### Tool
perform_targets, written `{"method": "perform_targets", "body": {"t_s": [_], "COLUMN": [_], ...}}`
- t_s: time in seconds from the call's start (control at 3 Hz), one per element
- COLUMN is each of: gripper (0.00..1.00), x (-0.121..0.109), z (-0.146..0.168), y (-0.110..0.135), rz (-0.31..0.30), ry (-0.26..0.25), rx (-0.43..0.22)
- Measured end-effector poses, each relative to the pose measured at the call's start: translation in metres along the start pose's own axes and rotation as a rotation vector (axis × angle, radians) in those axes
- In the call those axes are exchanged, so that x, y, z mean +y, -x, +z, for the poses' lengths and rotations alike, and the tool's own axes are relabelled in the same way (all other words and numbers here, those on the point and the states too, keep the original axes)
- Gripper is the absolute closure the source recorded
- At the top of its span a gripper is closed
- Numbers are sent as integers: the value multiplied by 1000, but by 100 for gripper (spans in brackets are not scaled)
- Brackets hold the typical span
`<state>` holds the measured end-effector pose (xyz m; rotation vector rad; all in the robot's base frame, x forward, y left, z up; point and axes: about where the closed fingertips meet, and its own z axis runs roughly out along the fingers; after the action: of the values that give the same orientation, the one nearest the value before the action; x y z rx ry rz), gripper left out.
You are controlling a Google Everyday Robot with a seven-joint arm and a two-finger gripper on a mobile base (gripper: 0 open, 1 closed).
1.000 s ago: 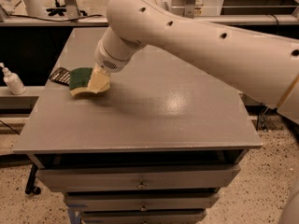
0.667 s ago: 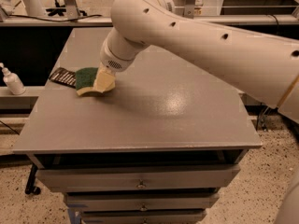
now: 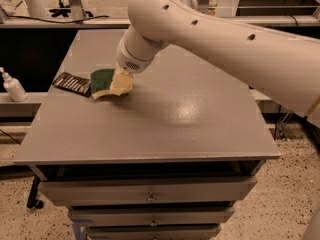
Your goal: Move sponge near rxbar chocolate
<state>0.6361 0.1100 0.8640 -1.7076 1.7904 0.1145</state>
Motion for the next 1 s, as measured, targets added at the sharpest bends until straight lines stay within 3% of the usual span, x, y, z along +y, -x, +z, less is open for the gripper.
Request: {"method": "perform_targets", "body": {"t_s": [1.0], "gripper": [36], "x": [8], "z": [3], "y": [-2], "rz": [-3], "ry": [29], "rx": [8]}}
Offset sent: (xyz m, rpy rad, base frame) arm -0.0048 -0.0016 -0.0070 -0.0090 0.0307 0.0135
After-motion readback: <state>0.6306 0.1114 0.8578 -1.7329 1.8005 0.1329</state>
